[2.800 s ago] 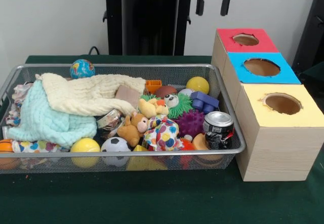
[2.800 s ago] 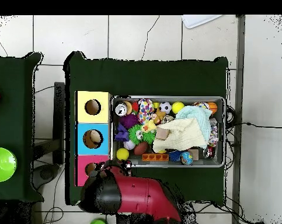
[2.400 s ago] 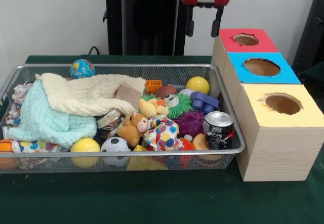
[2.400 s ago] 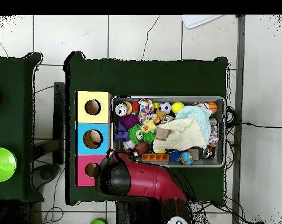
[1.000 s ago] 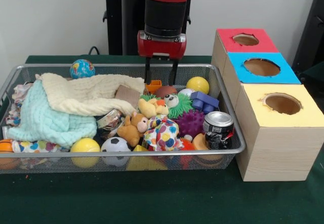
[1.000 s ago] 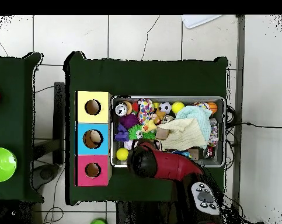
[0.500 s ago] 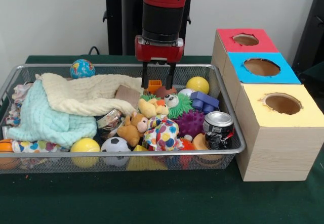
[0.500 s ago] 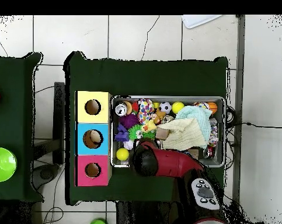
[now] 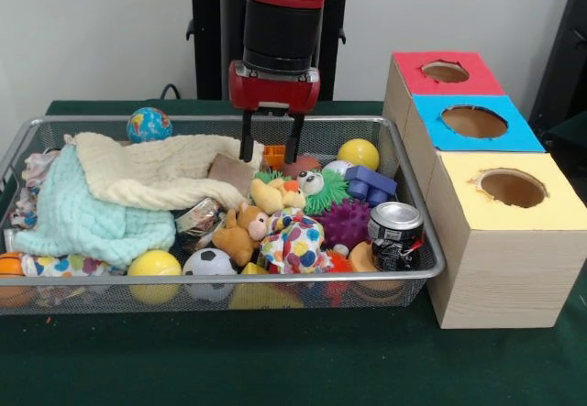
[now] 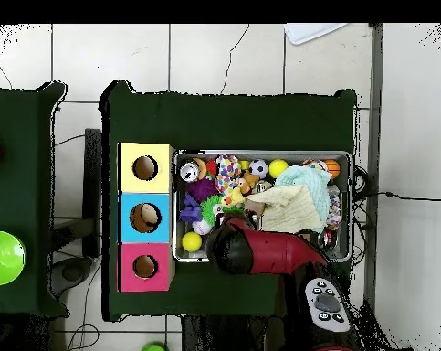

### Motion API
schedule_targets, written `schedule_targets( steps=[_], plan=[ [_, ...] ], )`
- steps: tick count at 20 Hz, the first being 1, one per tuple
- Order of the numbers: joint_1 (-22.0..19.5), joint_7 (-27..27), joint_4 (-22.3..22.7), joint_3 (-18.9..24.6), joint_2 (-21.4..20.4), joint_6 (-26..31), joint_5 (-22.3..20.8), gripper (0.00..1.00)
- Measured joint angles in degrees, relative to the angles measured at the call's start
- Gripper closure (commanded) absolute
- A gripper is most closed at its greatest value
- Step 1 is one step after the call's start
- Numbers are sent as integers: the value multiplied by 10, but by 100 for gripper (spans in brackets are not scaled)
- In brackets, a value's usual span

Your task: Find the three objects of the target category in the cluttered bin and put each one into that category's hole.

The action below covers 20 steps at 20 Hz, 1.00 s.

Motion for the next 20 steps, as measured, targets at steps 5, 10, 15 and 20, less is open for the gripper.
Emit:
schedule_targets(
  steps=[5,10,15,20],
  plan=[
    [0,0,-24,0,-7,21,-16,0],
    [0,0,-53,-2,-16,49,-42,0],
    [0,0,-81,-2,-17,55,-71,0],
    [-4,0,-109,-2,-13,55,-107,0]
  ],
)
